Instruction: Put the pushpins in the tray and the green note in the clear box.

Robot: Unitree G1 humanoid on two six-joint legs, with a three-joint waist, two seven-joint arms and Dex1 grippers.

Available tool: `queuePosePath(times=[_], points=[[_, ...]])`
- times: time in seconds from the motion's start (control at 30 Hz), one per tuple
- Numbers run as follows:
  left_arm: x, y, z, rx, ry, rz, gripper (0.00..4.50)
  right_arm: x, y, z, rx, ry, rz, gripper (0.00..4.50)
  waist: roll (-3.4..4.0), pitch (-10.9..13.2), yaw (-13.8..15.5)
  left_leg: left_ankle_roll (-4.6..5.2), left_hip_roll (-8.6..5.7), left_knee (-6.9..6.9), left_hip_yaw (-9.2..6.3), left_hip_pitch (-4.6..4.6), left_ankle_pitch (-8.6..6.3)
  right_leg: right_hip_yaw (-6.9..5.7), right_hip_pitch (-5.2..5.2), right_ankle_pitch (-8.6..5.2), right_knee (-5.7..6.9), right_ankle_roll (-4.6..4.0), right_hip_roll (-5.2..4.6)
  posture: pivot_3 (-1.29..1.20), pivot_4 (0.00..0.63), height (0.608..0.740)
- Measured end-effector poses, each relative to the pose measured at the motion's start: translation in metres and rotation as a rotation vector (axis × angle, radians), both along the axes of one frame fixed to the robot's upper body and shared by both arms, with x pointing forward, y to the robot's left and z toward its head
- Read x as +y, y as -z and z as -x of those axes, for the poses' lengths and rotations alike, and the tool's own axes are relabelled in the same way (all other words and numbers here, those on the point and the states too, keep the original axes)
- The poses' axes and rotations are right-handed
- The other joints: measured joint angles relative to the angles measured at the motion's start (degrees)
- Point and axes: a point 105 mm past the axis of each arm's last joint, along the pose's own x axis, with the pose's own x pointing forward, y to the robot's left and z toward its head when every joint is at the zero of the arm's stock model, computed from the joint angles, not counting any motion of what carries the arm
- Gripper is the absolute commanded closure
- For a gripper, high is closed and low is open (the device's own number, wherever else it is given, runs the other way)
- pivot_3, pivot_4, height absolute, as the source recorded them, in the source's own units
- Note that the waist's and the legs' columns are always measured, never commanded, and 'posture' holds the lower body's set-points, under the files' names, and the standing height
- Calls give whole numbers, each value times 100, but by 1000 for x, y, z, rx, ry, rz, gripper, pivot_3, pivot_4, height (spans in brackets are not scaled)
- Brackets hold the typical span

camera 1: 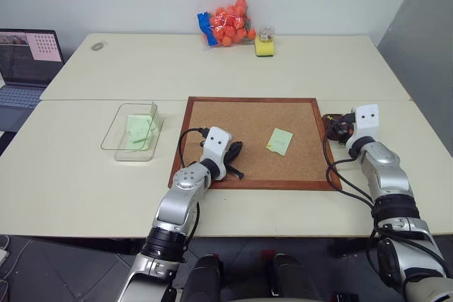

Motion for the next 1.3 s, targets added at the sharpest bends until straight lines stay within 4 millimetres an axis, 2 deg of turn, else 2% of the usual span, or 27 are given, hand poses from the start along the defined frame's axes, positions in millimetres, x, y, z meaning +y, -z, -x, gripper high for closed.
queuePosePath(times=[0.1,0.2,0.33,0.47,0.57,0.6,0.73,0.83,1.0,1.3], points=[[0,0,0,0,0,0,4500,-2,-1,0,-7,14,1,523,0,0,0,0,0,0,0,0,0,0,0,-1,0,1,0,0,150,740],[0,0,0,0,1,0,4500,-4,-1,0,-8,23,-1,20,0,0,0,0,0,0,0,0,0,0,0,0,0,0,0,0,150,740],[0,0,0,0,1,-1,4500,-3,-4,0,-21,13,2,8,0,0,-1,0,0,0,0,0,0,0,0,-1,0,2,0,0,150,740],[0,0,0,0,1,-1,4500,15,-15,6,-72,-114,4,8,0,0,-1,0,1,0,-2,0,0,-2,0,-3,-1,6,1,0,150,740],[0,0,0,1,2,-1,4500,44,-21,21,-108,-306,-9,8,0,0,-1,0,2,0,-4,0,0,-4,2,-7,-2,11,2,0,150,740],[0,0,0,1,1,-2,4500,62,-20,30,-106,-415,-11,8,0,0,-5,0,1,0,-4,0,0,-3,1,-8,-1,14,1,0,150,740],[0,0,-1,3,0,-3,4500,98,-23,48,-103,-620,-16,8,0,0,-9,0,1,3,-5,0,0,-4,2,-9,-1,19,1,0,150,740],[0,0,-1,3,0,-3,4500,114,-26,54,-112,-697,-16,8,0,0,-7,0,1,2,-8,0,0,-6,2,-9,-1,19,1,0,150,740],[0,0,-1,1,2,-2,4500,139,-12,62,-69,-776,-42,8,0,0,5,0,0,2,-7,0,0,-5,2,-7,-2,15,0,0,150,740],[0,0,-1,0,1,-3,4500,155,9,66,11,-849,-40,8,0,0,7,0,0,2,-8,0,0,-6,1,-7,-2,15,0,0,150,740]])
